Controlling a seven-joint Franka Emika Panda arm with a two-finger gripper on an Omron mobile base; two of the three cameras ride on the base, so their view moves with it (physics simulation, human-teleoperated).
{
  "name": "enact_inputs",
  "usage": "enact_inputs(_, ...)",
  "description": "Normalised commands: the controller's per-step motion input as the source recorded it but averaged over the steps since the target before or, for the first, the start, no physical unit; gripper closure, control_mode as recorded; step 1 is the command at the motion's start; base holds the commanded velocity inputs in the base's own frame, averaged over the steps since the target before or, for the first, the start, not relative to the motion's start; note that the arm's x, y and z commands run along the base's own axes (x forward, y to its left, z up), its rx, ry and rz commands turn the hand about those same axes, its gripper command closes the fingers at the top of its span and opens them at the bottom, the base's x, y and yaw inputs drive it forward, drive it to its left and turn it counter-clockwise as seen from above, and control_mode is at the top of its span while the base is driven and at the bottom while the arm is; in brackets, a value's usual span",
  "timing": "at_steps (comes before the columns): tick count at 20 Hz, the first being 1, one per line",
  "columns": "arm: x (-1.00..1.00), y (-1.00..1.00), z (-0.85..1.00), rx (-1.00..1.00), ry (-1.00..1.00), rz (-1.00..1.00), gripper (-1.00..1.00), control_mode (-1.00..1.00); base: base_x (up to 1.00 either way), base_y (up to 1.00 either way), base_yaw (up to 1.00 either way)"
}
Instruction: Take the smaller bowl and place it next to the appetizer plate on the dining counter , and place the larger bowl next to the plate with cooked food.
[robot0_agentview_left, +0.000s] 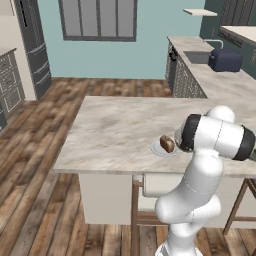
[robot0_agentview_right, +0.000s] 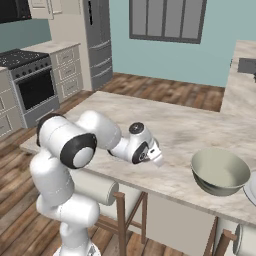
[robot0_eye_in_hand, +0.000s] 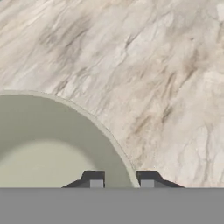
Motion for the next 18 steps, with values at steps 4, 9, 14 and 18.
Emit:
enact_inputs(4, -0.05, -0.18, 0.67, 0.00, 0.01, -0.01, -1.00, -1.00, 0.00, 0.00, 0.00)
enact_inputs(9, -0.41, -0.05, 1.00, 0.00, 0.00, 0.00, -1.00, -1.00, 0.00, 0.00, 0.00)
enact_inputs(14, -0.82, 0.24, 1.00, -0.05, 0.00, 0.04, -1.00, -1.00, 0.00, 0.00, 0.00)
enact_inputs(18, -0.94, 0.70, 1.00, -0.17, 0.00, 0.08, -1.00, -1.00, 0.00, 0.00, 0.00)
